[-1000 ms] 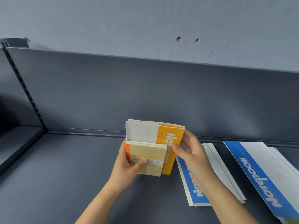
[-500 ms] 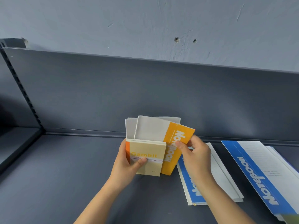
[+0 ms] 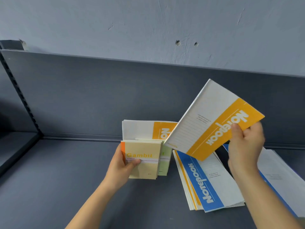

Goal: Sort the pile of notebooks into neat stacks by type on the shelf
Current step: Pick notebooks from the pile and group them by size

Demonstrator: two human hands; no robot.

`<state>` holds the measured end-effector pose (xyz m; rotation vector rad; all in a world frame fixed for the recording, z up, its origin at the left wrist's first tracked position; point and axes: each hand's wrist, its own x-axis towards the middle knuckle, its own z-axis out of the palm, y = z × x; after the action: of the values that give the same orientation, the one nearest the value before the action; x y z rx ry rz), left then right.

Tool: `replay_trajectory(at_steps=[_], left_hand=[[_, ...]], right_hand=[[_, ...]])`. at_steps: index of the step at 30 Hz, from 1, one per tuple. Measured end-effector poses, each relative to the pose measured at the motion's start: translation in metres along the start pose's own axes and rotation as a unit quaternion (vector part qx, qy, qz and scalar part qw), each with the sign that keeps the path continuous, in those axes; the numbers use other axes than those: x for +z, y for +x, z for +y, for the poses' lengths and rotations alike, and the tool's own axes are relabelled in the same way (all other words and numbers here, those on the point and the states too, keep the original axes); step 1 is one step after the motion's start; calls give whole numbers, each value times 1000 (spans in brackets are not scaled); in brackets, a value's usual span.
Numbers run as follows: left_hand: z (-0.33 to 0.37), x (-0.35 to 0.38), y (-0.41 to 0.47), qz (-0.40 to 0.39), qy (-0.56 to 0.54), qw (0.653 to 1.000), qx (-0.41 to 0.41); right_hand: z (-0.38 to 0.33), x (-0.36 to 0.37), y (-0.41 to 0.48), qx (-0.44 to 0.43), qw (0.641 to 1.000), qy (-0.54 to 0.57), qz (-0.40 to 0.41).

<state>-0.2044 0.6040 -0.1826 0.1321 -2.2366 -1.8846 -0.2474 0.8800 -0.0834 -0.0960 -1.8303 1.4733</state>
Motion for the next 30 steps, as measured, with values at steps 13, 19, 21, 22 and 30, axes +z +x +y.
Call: replay_trajectory(at_steps=[13,19,21,22,30], left_hand=[[-5,-30,-3,28,-24,999,4],[-3,-21,-4,24,56,998,25],[-3,-19,-3,11,46,999,25],[-4,-18,-2,3,31,999,18],[-6,-8,-4,-35,-7,999,1]], right_hand=[[10,58,-61,86,971,14,-222],[10,76,-76,213,865,87,-447],[9,78,-75,216,848,102,-474],[7,78,-76,210,843,101,-485],[1,72,-64,206,874,110,-426]])
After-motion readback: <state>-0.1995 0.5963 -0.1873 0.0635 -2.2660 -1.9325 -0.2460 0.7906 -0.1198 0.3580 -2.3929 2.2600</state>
